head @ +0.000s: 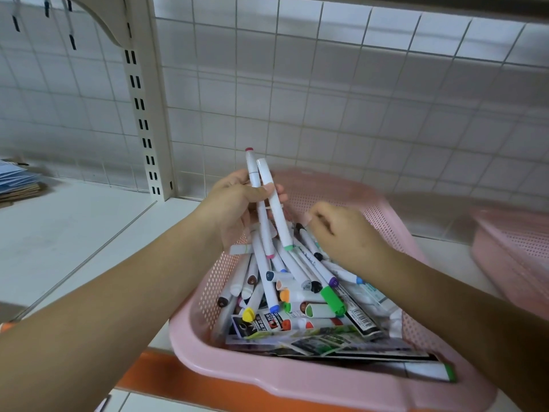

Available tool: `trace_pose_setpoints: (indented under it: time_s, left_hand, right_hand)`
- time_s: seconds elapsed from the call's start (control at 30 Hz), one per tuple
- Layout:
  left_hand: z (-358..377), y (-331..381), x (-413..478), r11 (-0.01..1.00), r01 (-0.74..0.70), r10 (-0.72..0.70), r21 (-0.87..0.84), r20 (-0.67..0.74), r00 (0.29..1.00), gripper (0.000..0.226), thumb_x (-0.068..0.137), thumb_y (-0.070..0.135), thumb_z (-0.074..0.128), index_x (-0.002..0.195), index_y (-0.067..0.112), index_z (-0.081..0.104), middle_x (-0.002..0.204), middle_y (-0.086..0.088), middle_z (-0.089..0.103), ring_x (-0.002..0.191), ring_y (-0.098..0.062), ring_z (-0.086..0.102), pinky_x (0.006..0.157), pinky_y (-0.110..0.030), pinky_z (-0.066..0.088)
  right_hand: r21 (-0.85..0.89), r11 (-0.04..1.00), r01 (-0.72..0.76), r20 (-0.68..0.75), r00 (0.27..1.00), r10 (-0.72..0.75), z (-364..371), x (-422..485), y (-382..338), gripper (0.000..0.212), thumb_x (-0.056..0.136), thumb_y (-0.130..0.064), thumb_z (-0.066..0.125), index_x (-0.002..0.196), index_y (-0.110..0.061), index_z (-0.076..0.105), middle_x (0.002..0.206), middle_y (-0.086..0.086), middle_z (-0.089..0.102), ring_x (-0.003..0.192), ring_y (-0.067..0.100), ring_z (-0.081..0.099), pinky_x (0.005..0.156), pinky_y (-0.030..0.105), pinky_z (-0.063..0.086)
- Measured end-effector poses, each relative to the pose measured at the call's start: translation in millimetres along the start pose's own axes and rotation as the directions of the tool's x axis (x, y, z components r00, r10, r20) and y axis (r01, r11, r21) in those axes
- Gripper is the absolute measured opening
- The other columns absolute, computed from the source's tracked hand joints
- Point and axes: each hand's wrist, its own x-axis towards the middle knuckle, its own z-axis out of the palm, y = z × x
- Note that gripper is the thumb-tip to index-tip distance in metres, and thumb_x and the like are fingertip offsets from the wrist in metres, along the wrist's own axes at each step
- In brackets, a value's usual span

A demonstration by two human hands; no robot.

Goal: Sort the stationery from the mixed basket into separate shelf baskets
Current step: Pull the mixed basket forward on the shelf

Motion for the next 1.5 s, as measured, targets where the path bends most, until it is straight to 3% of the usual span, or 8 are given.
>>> trace_pose_setpoints:
  time_s: [0.27, 0.47, 0.6, 0.77, 1.1, 1.27, 1.4, 1.5]
  left_hand:
    - [-1.0, 0.6, 2.8, 0.998, -0.006, 0.005, -0.070, -0.012, 1.000, 0.016, 0.099, 0.004, 0.037, 0.108, 0.013, 0.047, 0.072, -0.005, 0.054, 0.055, -0.015, 0.062, 0.062, -0.031, 0.056]
    - [4.1, -2.8, 3.7, 0.999, 0.034, -0.034, -0.019, -0.001, 0.999, 0.008, 0.100, 0.013, 0.037, 0.106, 0.014, 0.042, 0.069, -0.006, 0.047, 0.052, -0.017, 0.051, 0.050, -0.030, 0.052]
    - [2.4, -5.4, 4.5, 0.996, 0.081, -0.082, 0.032, 0.039, 0.996, 0.010, 0.097, 0.006, 0.043, 0.103, 0.012, 0.048, 0.069, -0.005, 0.047, 0.056, -0.016, 0.049, 0.051, -0.031, 0.052]
    - [-1.6, -5.3, 7.2, 0.998, 0.055, -0.055, -0.024, 0.029, 0.998, 0.018, 0.095, -0.001, 0.042, 0.110, 0.006, 0.048, 0.085, -0.010, 0.062, 0.077, -0.024, 0.064, 0.062, -0.037, 0.058]
    - [-2.7, -3.3, 8.3, 0.998, 0.042, -0.040, -0.041, 0.068, 0.997, 0.019, 0.093, 0.001, 0.046, 0.110, 0.003, 0.055, 0.099, -0.009, 0.068, 0.093, -0.022, 0.066, 0.071, -0.032, 0.059]
    - [-1.6, -2.3, 5.7, 0.999, 0.012, -0.010, -0.044, 0.038, 0.999, 0.011, 0.092, -0.004, 0.047, 0.097, 0.005, 0.053, 0.079, -0.006, 0.069, 0.077, -0.017, 0.070, 0.070, -0.033, 0.059]
    - [-1.0, -1.5, 5.3, 0.998, 0.002, -0.002, -0.067, -0.008, 1.000, 0.011, 0.092, -0.003, 0.047, 0.097, 0.003, 0.053, 0.082, -0.008, 0.068, 0.071, -0.015, 0.070, 0.063, -0.028, 0.059]
    - [0.1, -1.5, 4.8, 1.000, 0.006, -0.006, -0.023, 0.005, 1.000, 0.011, 0.092, -0.003, 0.047, 0.097, 0.005, 0.054, 0.083, -0.007, 0.068, 0.073, -0.015, 0.070, 0.067, -0.028, 0.059]
  right_hand:
    - [-0.114, 0.946, -0.302, 0.244, 0.915, 0.322, 2.3, 1.5, 6.4, 0.048, 0.090, -0.040, 0.055, 0.096, 0.007, 0.060, 0.104, 0.022, 0.064, 0.091, 0.032, 0.060, 0.076, 0.035, 0.048]
    - [-0.004, 0.928, -0.371, 0.364, 0.864, 0.347, -6.6, 2.5, 7.5, 0.011, 0.088, -0.019, 0.059, 0.093, -0.009, 0.057, 0.066, 0.000, 0.049, 0.045, 0.009, 0.040, 0.037, 0.017, 0.033]
    - [0.028, 0.951, -0.307, 0.326, 0.903, 0.281, -5.2, 1.2, 6.0, 0.032, 0.086, -0.015, 0.059, 0.118, -0.012, 0.054, 0.085, 0.000, 0.053, 0.063, 0.010, 0.051, 0.052, 0.024, 0.042]
    - [0.223, 0.971, -0.086, -0.027, 0.995, 0.094, -4.0, 0.9, -0.8, 0.032, 0.092, -0.014, 0.053, 0.123, -0.018, 0.047, 0.075, 0.000, 0.051, 0.061, 0.012, 0.049, 0.063, 0.027, 0.045]
    - [0.270, 0.955, 0.121, -0.006, 0.992, -0.125, 3.7, -2.8, -6.2, 0.019, 0.091, -0.015, 0.055, 0.110, -0.011, 0.057, 0.078, -0.001, 0.059, 0.063, 0.009, 0.052, 0.065, 0.025, 0.047]
    - [0.146, 0.973, 0.181, -0.063, 0.983, -0.173, 0.1, 0.3, -2.2, 0.017, 0.092, -0.014, 0.054, 0.099, -0.009, 0.068, 0.060, -0.017, 0.050, 0.053, -0.001, 0.052, 0.054, 0.011, 0.039]
    - [-0.275, 0.961, 0.026, 0.308, 0.949, 0.063, -3.3, 1.1, 7.5, 0.035, 0.096, -0.039, 0.043, 0.099, -0.010, 0.063, 0.079, 0.000, 0.059, 0.073, 0.015, 0.054, 0.065, 0.028, 0.040]
    - [-0.301, 0.953, 0.018, 0.462, 0.878, 0.129, -2.4, 1.9, 8.0, 0.040, 0.097, -0.037, 0.040, 0.104, -0.003, 0.058, 0.089, 0.010, 0.059, 0.081, 0.024, 0.054, 0.065, 0.030, 0.037]
